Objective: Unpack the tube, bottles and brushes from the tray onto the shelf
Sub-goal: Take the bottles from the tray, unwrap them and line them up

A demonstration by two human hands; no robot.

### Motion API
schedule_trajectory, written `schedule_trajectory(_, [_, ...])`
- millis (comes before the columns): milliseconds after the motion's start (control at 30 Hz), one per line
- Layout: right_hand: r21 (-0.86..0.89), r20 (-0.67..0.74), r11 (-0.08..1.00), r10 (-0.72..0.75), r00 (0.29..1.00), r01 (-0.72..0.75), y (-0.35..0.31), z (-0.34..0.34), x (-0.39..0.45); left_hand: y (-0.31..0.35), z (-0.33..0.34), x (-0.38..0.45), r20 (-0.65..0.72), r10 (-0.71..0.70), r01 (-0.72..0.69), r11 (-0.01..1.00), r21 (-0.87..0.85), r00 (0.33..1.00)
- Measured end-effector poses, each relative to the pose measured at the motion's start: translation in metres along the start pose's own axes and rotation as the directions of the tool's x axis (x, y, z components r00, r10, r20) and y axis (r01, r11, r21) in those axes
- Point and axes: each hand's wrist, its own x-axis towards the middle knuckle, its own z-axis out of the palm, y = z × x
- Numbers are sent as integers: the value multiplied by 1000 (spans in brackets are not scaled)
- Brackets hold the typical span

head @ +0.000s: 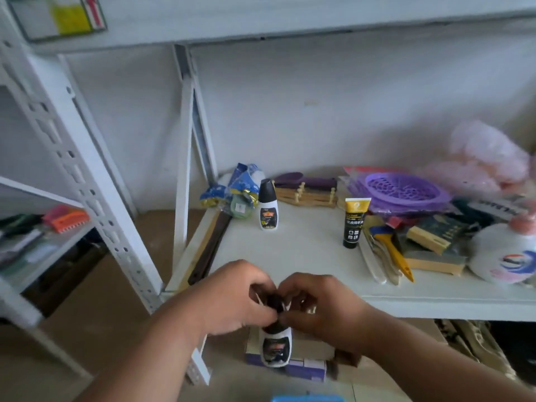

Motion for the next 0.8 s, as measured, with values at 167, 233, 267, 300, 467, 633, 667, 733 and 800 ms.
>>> schedule_trajectory(167, [8,-102,1000,-2,995,2,-24,-44,17,37,-55,24,-207,128,-165,971,-173,970])
schedule_trajectory(233, [51,-159,998,34,987,-26,-25,-53,30,47,-71,42,-312,157,-237,942,-238,937])
schedule_trajectory(267, [72,-195,997,51,980,-38,-21,-54,38,52,-77,52,-349,160,-260,930,-259,923])
schedule_trajectory(300, [83,-235,995,69,970,-51,-17,-56,47,57,-82,62,-377,157,-278,915,-292,913])
schedule_trajectory(467, [167,-426,981,161,890,-98,10,-58,88,56,-74,111,-451,80,-301,844,-444,889])
schedule_trajectory(633, [179,-459,967,245,854,-182,43,-53,123,3,-22,158,-422,-63,-109,922,-372,904])
schedule_trajectory(667, [172,-460,964,260,849,-203,50,-51,129,-10,-8,167,-407,-107,-50,932,-358,907])
schedule_trajectory(733, [171,-462,956,292,838,-239,62,-46,139,-32,16,181,-403,-172,23,937,-349,899])
schedule_trajectory(800, [189,-452,947,319,833,-260,72,-40,148,-45,33,189,-452,-226,64,937,-344,863])
